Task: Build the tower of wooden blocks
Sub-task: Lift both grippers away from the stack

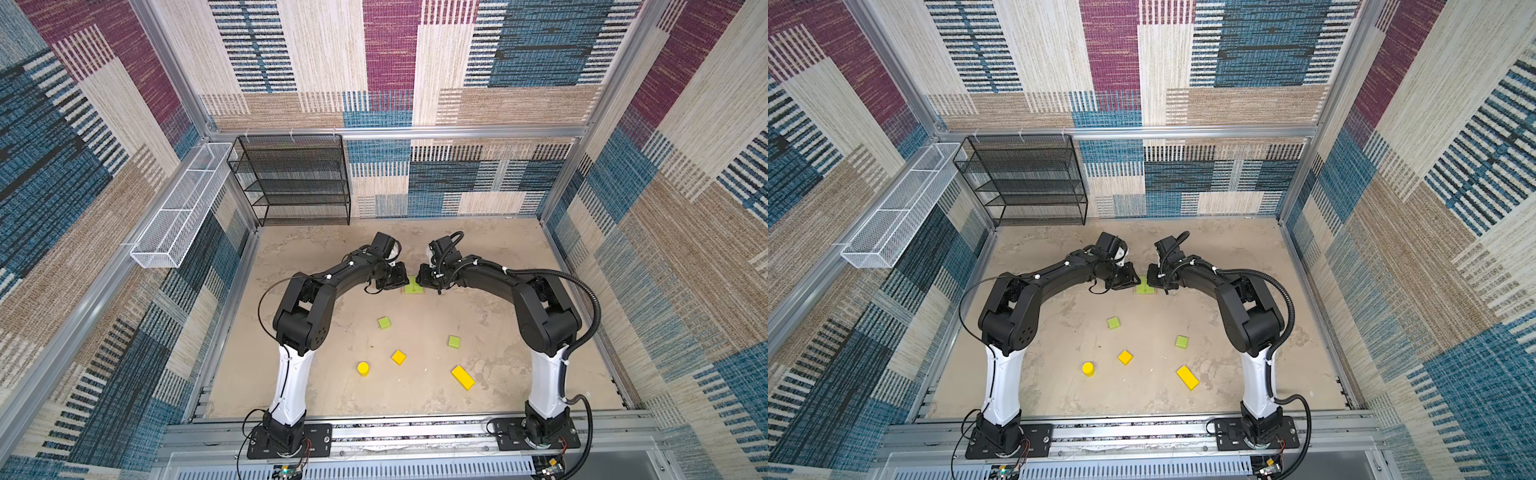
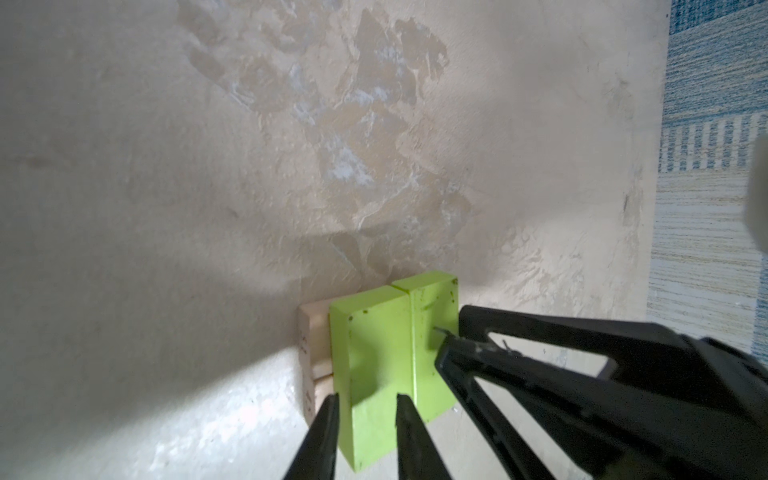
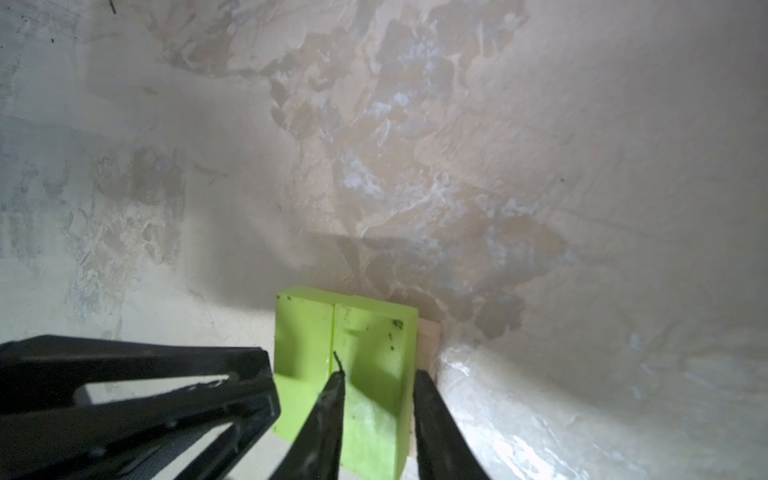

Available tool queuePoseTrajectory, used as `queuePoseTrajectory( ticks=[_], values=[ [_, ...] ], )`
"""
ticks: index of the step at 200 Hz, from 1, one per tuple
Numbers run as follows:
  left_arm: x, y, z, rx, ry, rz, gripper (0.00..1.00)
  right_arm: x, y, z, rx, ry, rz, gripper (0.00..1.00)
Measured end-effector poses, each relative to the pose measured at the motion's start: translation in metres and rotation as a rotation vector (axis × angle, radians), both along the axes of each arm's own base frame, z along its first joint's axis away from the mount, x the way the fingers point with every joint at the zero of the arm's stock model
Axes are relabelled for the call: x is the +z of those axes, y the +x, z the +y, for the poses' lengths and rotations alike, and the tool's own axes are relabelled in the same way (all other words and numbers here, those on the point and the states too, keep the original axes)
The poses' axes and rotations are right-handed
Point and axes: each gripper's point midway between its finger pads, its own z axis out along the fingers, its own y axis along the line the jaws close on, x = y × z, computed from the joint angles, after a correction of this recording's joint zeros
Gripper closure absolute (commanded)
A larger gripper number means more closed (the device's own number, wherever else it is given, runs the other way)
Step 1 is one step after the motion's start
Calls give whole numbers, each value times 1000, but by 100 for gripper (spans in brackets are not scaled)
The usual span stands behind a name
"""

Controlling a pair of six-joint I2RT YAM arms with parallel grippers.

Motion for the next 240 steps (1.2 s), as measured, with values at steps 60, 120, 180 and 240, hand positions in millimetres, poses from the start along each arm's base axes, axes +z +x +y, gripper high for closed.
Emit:
queuePoseTrajectory(
  ticks=[60, 120, 180, 240],
  values=[
    [33, -7, 5, 1, -23, -50, 68, 34, -12, -11, -26, 10, -48, 60],
    [57, -11, 23, 29, 41, -110, 67, 57, -36, -37, -90, -19, -101, 59],
    [62, -19, 49, 51, 160, -121, 66, 69, -57, -61, -150, -32, -150, 58],
    [55, -42, 72, 48, 271, -83, 63, 68, -75, -78, -184, -44, -188, 57]
  ],
)
